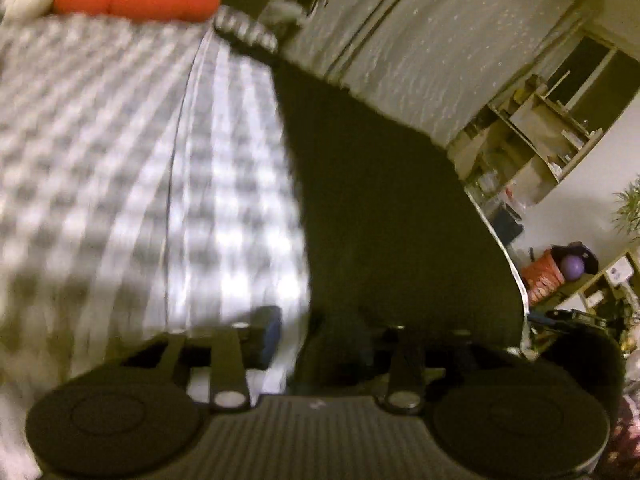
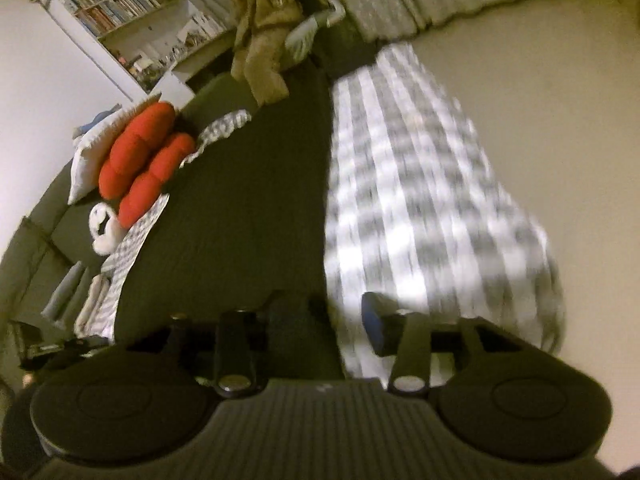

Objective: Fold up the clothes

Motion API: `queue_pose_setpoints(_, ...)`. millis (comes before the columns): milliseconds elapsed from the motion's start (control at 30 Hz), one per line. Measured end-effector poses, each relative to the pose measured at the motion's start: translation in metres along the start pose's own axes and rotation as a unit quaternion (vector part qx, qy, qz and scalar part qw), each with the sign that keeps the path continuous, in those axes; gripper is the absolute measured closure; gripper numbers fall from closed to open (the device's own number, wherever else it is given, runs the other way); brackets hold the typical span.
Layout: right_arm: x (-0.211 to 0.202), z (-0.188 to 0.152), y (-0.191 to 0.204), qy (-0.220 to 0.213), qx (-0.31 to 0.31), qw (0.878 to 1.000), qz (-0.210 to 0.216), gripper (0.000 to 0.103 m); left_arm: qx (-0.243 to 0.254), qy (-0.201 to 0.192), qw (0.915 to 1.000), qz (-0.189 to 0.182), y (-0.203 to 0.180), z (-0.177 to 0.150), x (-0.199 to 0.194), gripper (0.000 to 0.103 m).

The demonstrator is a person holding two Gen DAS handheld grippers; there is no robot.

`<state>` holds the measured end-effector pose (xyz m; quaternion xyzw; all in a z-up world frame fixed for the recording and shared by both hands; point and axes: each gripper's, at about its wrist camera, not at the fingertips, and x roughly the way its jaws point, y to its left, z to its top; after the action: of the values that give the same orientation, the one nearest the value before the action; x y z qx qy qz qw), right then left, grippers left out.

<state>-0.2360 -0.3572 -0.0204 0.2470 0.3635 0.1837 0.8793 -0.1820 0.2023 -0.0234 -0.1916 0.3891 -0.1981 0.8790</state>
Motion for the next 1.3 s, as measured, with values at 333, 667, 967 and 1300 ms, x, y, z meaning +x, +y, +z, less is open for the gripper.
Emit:
queue_pose_setpoints(333,0.066,0.037,0.055,-0.075,-0.114,0.990,-0.037,0.046,0.089,-0.117,0.9886,0.033,-0.060,0.044,0.056,0.013)
queue_pose_setpoints(667,0.172,0.039,0.111,-0.061,-0.252,0.966,-0.004,0.029,0.162,-0.107,0.9800,0.044,-0.105,0.058,0.157,0.005)
queue_pose_setpoints(967,0.126,0.003,0.075,-0.065,-0.350,0.934,-0.021,0.000,0.247,-0.114,0.9613,0.046,-0.063,0.020,0.114,0.001)
queue_pose_setpoints(1300,0.083,0.053,0.027,-0.055,-0.211,0.976,-0.033,0.000,0.249,-0.064,0.9626,0.085,-0.058,0.062,0.075,0.000)
